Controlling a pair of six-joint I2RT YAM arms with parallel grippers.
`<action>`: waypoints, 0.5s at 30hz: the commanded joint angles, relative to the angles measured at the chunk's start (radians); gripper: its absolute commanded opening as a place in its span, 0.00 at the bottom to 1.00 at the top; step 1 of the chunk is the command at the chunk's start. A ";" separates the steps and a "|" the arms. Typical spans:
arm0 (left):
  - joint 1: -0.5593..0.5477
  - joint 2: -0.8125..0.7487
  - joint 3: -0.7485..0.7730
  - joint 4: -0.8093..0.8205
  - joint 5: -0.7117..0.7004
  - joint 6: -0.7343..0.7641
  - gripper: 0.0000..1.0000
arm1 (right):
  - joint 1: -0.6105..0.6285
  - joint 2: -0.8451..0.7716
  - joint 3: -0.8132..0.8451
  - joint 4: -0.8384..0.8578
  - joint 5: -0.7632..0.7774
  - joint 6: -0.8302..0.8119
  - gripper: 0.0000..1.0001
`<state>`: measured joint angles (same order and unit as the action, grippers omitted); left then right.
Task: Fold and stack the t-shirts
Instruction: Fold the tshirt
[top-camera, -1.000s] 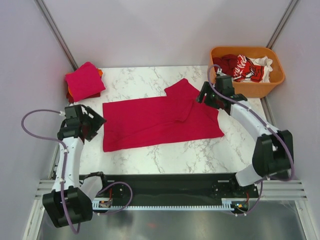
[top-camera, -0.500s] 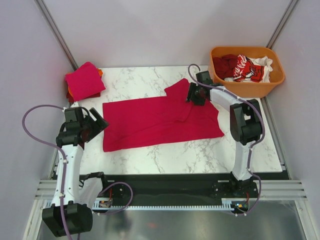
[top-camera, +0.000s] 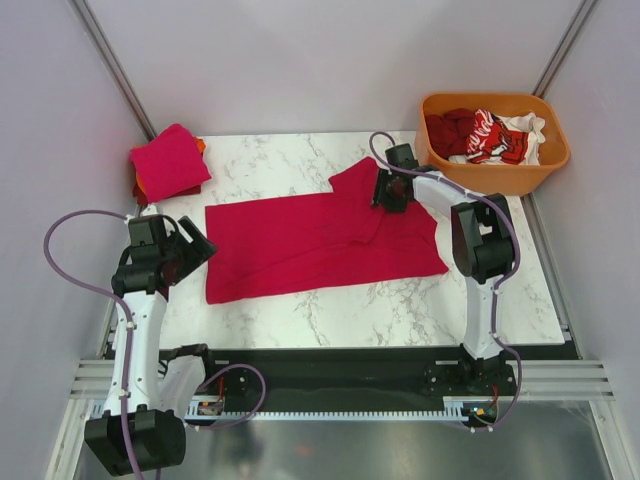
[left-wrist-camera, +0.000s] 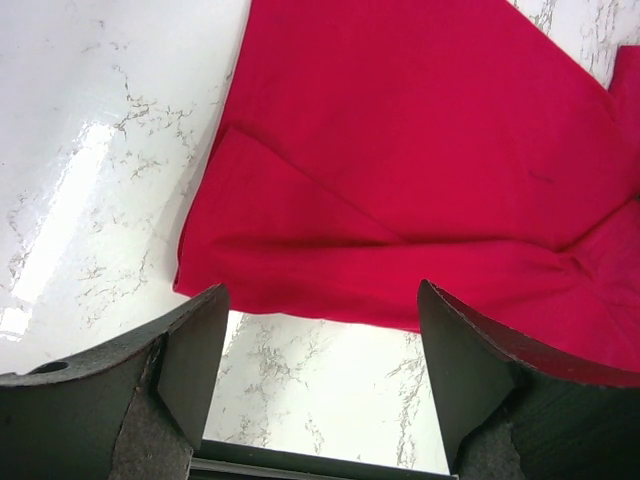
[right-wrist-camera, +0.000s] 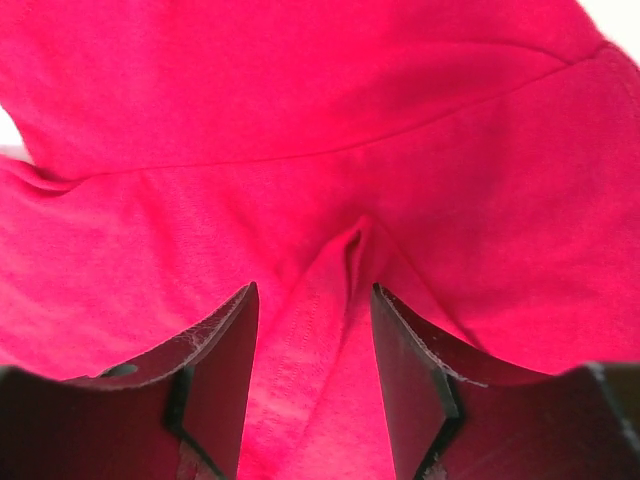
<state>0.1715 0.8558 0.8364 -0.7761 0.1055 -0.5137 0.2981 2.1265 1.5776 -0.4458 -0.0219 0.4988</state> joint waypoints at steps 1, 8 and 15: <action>-0.001 -0.012 0.000 0.017 -0.015 0.041 0.82 | 0.001 -0.091 -0.022 -0.002 0.045 -0.025 0.57; -0.001 -0.012 0.000 0.018 -0.020 0.041 0.81 | -0.001 -0.079 -0.013 0.018 0.053 -0.045 0.56; -0.006 -0.015 -0.002 0.018 -0.021 0.041 0.81 | 0.001 -0.001 0.041 0.021 0.056 -0.039 0.53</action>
<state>0.1707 0.8551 0.8364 -0.7757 0.0975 -0.5133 0.2981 2.0972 1.5620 -0.4358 0.0093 0.4725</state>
